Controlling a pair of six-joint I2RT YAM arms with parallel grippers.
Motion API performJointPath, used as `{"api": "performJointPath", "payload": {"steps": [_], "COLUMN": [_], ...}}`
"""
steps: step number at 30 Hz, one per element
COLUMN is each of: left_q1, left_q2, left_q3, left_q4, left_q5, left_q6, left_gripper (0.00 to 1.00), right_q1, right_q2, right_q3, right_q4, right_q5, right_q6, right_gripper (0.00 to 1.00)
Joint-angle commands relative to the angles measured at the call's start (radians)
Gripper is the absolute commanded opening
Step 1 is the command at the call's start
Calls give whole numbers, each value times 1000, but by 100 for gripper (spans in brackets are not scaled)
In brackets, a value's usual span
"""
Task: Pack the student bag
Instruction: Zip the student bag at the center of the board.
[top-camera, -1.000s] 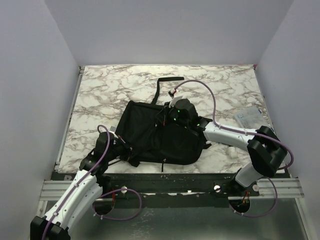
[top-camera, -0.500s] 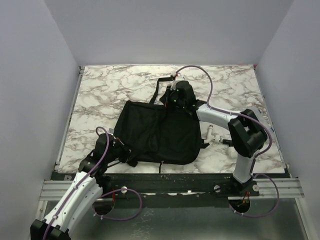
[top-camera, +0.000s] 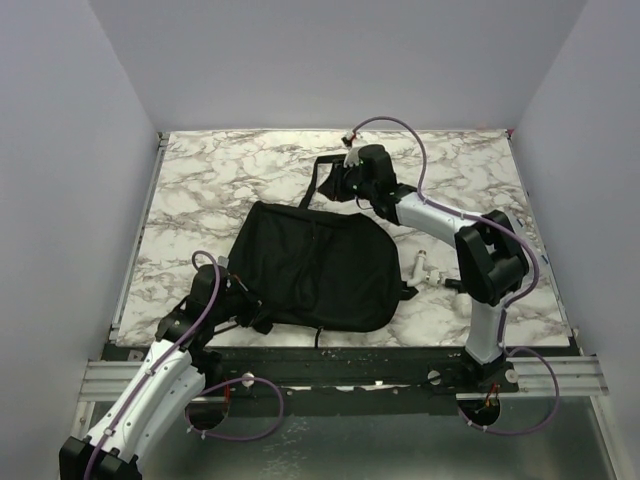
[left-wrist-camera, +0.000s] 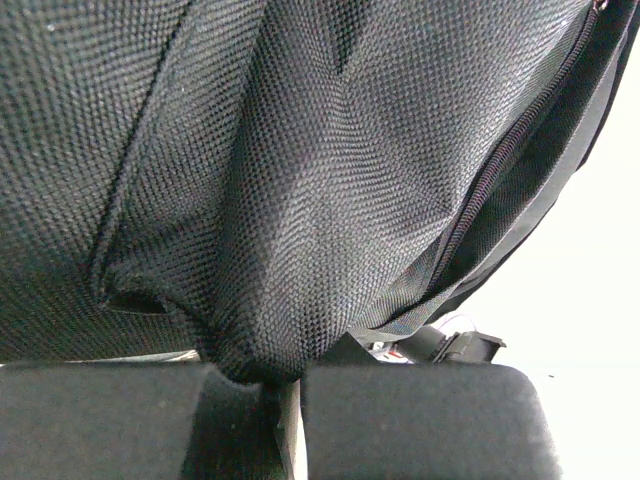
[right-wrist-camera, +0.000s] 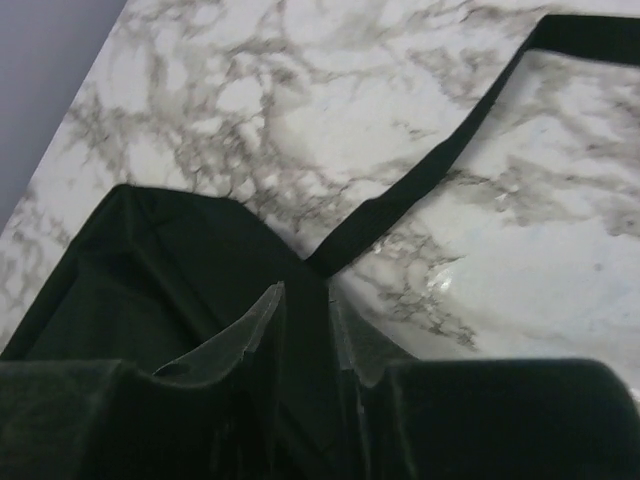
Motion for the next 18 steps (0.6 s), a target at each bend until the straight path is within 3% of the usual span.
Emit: {"api": "performJointPath", "payload": {"steps": [1, 5, 10, 18], "left_q1": [11, 13, 14, 14], "left_q2": [17, 21, 17, 14], "left_q3": [34, 31, 25, 17], "left_q4": [-51, -50, -51, -46], "left_q5": [-45, -39, -37, -30], "left_q6": [55, 59, 54, 45], "left_gripper": [0, 0, 0, 0], "right_q1": [8, 8, 10, 21], "right_q2": [-93, -114, -66, -20], "right_q3": [-82, -155, -149, -150], "right_q4": [-38, 9, 8, 12], "right_q5": [-284, -405, -482, -481], "right_q6": [8, -9, -23, -41], "right_gripper": [34, 45, 50, 52]}}
